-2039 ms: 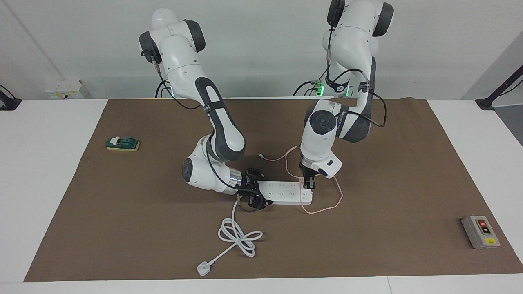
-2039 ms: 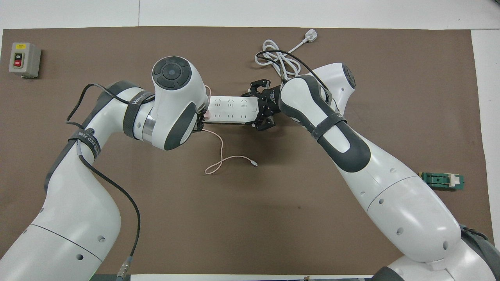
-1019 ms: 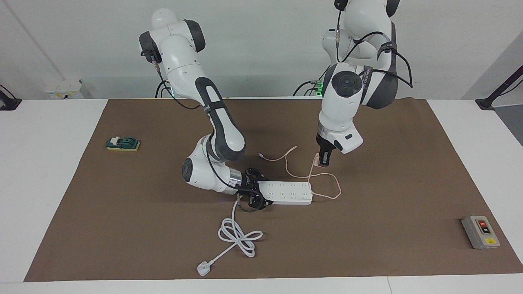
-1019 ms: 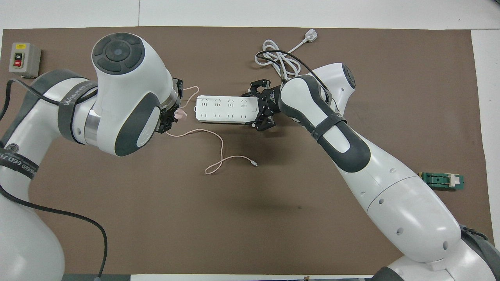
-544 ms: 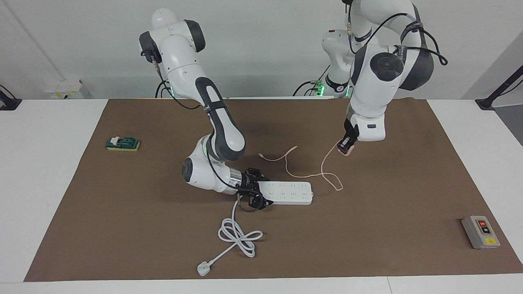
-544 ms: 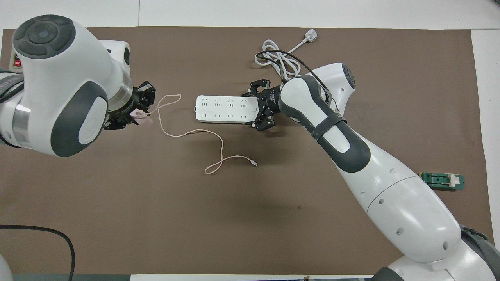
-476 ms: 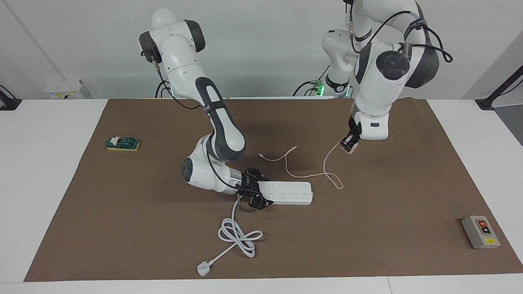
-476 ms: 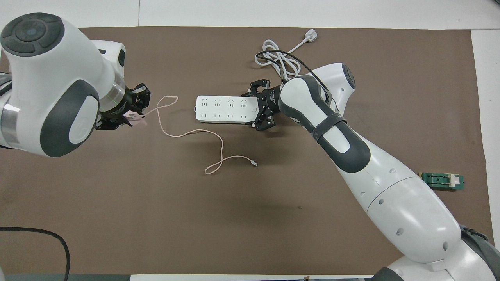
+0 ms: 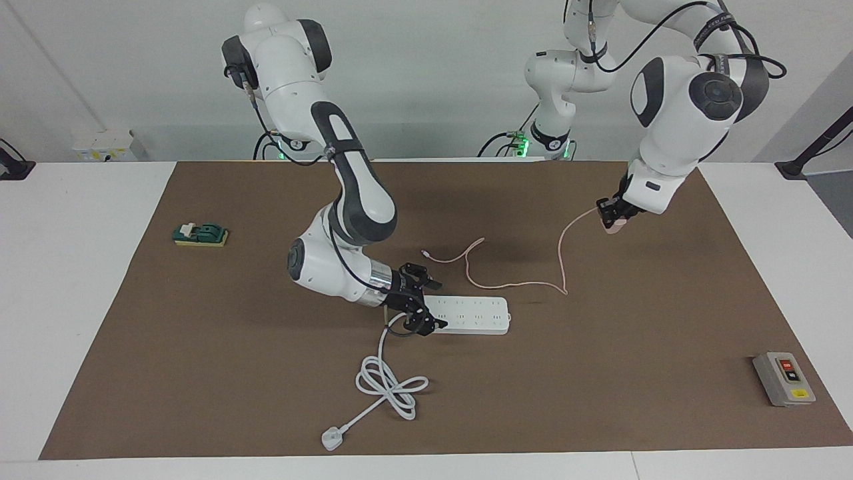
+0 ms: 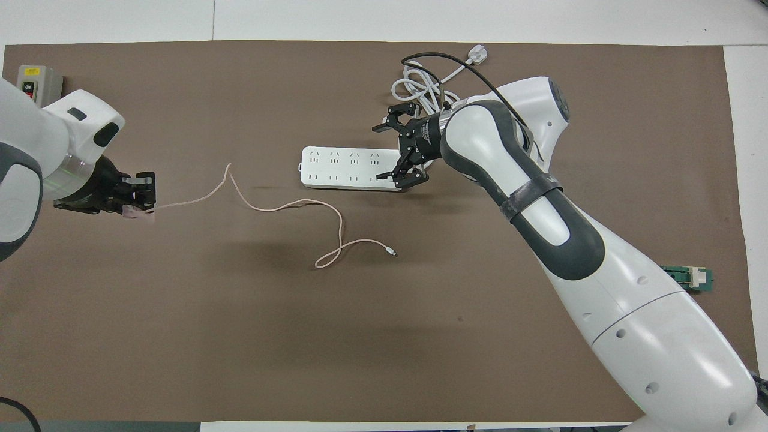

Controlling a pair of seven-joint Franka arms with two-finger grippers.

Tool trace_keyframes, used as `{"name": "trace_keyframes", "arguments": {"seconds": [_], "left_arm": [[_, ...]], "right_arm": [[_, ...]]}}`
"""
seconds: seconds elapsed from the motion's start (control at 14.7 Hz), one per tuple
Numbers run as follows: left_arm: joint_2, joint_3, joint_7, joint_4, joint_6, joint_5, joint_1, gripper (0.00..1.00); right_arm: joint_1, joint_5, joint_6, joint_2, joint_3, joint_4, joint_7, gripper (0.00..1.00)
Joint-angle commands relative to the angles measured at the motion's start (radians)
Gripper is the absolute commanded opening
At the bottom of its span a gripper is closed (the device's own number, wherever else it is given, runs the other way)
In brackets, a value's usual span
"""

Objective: Unplug charger and place it aside
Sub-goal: 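Carry the charger away with the left gripper while the right gripper withdraws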

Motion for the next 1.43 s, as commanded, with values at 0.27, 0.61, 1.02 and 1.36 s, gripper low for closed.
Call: {"name": "trace_keyframes", "arguments": {"seconds": [0.27,0.61,1.02,1.36], "left_arm": [[-0.207,-0.007,0.442,-0.445,0.355,-0.111,0.191,0.0],[-0.226,-0.007,0.601,-0.607,0.591,-0.243,0.257,0.0],[-0.145,-0.007,0.766,-0.667,0.788,-0.502,0.277,0.0],[-0.109,-0.007,0.865,-0.687,0.802,-0.516,0.315,0.94]], "right_arm": [[-0.155,-0.122,-0.221,-0.166,0.005,-0.03,0.023,1.0],[-0.186,-0.381,-0.318,-0.285,0.005,-0.033,-0.005,1.0],[-0.236,-0.576,-0.467,-0.379,0.005,-0.033,-0.259,1.0],[-0.311,-0.76,-0.513,-0.419,0.005,-0.031,-0.703,1.0]]}}
